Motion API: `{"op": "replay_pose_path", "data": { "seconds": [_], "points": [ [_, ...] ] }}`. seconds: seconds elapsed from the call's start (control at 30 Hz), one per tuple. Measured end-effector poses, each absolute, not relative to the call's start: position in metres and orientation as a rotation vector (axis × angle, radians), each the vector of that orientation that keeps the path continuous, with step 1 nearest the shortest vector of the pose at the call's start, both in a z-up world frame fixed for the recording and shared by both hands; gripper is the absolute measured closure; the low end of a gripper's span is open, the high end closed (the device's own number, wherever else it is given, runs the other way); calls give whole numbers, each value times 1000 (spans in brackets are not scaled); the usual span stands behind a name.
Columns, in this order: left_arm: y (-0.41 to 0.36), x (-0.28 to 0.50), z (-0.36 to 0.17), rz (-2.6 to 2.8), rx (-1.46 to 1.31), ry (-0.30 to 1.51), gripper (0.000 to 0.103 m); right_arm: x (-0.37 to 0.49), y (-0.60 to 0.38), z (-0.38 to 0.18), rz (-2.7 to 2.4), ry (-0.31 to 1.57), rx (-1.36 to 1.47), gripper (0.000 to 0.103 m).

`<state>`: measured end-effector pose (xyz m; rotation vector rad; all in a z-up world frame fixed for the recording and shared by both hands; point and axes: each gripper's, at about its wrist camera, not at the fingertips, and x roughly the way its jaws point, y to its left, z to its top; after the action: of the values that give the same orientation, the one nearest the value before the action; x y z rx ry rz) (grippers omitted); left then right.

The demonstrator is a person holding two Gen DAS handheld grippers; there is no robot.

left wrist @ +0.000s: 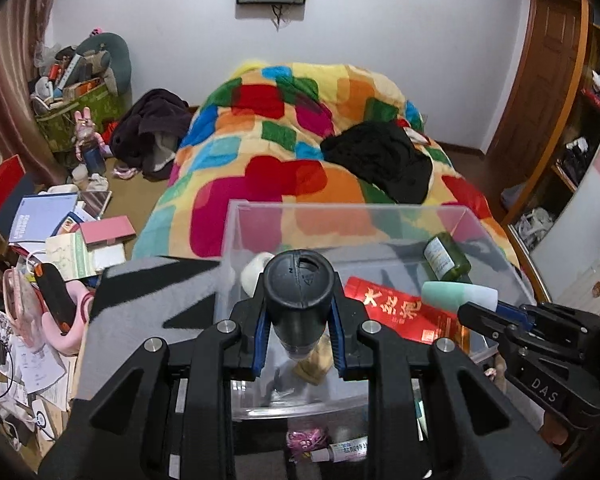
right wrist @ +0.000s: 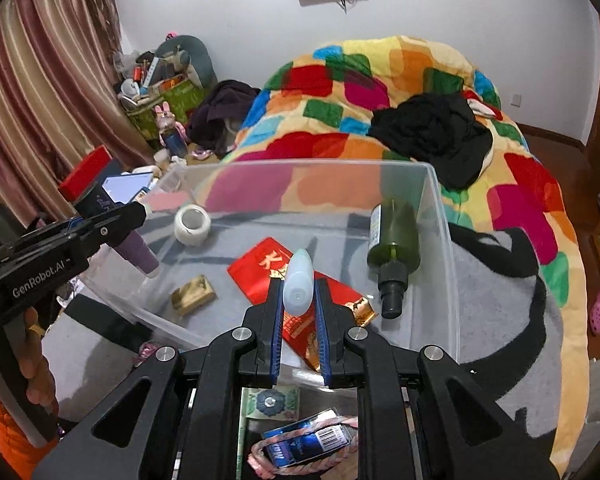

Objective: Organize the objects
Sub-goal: 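Place the mint-green bottle and purple tube into the clear box and release, then grasp the beige spray can with the right gripper while the left grasps the white pen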

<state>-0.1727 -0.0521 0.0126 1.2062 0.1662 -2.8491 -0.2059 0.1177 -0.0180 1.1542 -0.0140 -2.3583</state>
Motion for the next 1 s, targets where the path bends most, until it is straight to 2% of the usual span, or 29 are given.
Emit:
{"op": "replay_pose_path", "data": {
  "seconds": [0.17, 0.27, 0.43, 0.63, 0.77, 0.83, 1.0],
  "points": [
    [-44, -173, 7, -2871, 1249, 161, 77, -205, 117, -17, -2367, 31, 1156, 90],
    [-39, -169, 9, -2886, 1258, 151, 73, -200, 116, -11, -2387, 69, 1133, 89],
    [-33, -158, 17, -2917, 1236, 138, 52, -191, 119, -2, -2395, 66, 1102, 69],
    [-26, -138, 33, -2960, 1178, 119, 38, -171, 126, 13, -2415, 77, 1036, 47],
    [-24, -125, 41, -2973, 1149, 118, 25, -160, 132, 22, -2427, 69, 999, 41],
    [-24, -119, 43, -2975, 1134, 120, 19, -155, 136, 25, -2430, 60, 986, 33],
    [-24, -101, 43, -2970, 1114, 121, 13, -140, 146, 29, -2455, 67, 963, 32]
  ]
}}
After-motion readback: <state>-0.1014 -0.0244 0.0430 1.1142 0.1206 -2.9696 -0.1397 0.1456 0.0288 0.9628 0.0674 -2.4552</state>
